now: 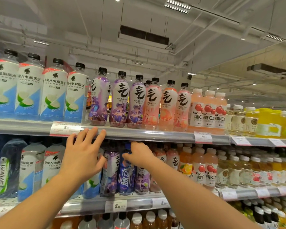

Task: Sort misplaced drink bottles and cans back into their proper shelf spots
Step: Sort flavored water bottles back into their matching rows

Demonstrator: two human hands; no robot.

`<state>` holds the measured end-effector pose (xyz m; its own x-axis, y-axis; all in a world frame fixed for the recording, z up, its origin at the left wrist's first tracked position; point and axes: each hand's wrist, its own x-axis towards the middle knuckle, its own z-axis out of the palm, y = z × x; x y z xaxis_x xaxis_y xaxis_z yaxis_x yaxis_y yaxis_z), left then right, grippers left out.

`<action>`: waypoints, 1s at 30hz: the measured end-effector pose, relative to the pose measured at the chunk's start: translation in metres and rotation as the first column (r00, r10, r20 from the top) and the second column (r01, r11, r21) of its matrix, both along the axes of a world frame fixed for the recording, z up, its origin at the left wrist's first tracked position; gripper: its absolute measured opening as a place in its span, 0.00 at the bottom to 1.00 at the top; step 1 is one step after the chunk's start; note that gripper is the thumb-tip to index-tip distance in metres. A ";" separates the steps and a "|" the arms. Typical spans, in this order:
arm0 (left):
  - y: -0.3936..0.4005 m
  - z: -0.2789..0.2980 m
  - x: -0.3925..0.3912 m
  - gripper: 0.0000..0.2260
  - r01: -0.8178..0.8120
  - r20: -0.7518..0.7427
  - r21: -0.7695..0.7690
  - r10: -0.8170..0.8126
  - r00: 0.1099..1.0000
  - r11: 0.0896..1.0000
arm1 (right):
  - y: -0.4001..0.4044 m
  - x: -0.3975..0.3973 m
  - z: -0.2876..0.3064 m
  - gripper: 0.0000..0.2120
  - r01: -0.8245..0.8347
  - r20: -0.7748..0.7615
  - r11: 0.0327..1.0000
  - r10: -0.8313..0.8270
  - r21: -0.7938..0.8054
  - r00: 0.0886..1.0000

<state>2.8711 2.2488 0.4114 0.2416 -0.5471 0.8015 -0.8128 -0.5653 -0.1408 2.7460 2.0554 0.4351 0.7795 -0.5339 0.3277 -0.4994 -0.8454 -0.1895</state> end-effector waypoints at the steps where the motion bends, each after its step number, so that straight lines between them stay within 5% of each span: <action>1: 0.000 0.000 -0.001 0.35 -0.001 0.000 -0.003 0.001 1.000 1.000 | -0.002 0.001 0.000 0.18 0.009 0.018 1.000 -0.009 0.001 1.000; 11: -0.001 0.003 -0.008 0.35 -0.023 -0.024 0.008 0.024 0.999 1.000 | -0.006 -0.006 -0.006 0.24 -0.046 0.138 0.981 0.020 0.189 0.990; 30: 0.004 0.014 -0.026 0.38 -0.107 -0.172 0.083 0.120 0.978 0.991 | 0.029 -0.104 -0.063 0.16 -0.237 0.441 0.959 0.148 0.154 0.885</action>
